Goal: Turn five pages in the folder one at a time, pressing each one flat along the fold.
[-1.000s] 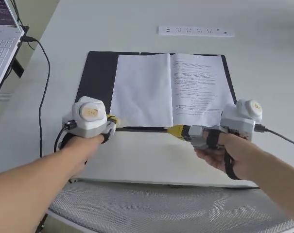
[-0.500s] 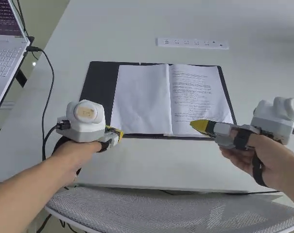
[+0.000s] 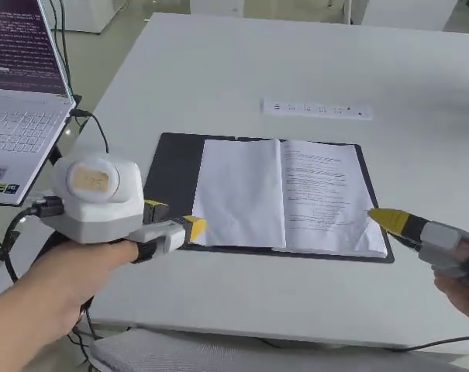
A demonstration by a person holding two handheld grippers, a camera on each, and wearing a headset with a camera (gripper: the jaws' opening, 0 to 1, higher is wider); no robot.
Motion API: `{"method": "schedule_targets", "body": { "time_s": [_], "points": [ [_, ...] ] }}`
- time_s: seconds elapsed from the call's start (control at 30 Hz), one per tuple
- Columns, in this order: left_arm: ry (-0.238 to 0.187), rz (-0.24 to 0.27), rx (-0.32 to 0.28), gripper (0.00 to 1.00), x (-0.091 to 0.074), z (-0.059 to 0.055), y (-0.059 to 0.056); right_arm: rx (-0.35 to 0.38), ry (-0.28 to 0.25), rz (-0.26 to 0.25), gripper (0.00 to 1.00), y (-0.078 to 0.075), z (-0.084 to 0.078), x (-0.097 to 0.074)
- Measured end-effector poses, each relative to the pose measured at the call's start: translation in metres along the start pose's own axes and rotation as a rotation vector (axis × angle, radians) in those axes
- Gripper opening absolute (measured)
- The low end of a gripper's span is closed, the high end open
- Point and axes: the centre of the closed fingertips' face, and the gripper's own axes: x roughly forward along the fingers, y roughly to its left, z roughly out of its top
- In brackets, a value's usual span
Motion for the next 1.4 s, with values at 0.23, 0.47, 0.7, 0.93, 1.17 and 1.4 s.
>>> {"method": "schedule_targets", "body": {
  "time_s": [0.23, 0.47, 0.7, 0.93, 1.17, 1.4],
  "points": [
    [-0.042, 0.027, -0.007, 0.46, -0.028, 0.016, 0.006, 0.009, -0.077, -0.041, 0.46, 0.004, 0.018, -0.026],
    [-0.062, 0.052, 0.001, 0.52, -0.045, 0.023, 0.011, -0.060, -0.128, -0.099, 0.44, 0.003, 0.036, -0.047],
    [-0.056, 0.073, -0.013, 0.53, -0.051, 0.019, 0.016, -0.079, -0.104, -0.154, 0.51, -0.012, 0.030, -0.051],
    [-0.010, 0.076, -0.007, 0.55, -0.050, 0.009, 0.015, -0.111, -0.055, -0.179, 0.51, -0.019, 0.018, -0.049],
    [-0.004, 0.065, -0.002, 0.56, -0.044, 0.011, 0.009, -0.101, -0.061, -0.185, 0.51, -0.026, 0.021, -0.049],
    [0.018, 0.060, 0.011, 0.55, -0.033, 0.009, 0.006, -0.092, -0.056, -0.191, 0.51, -0.035, 0.020, -0.048]
  ]
}}
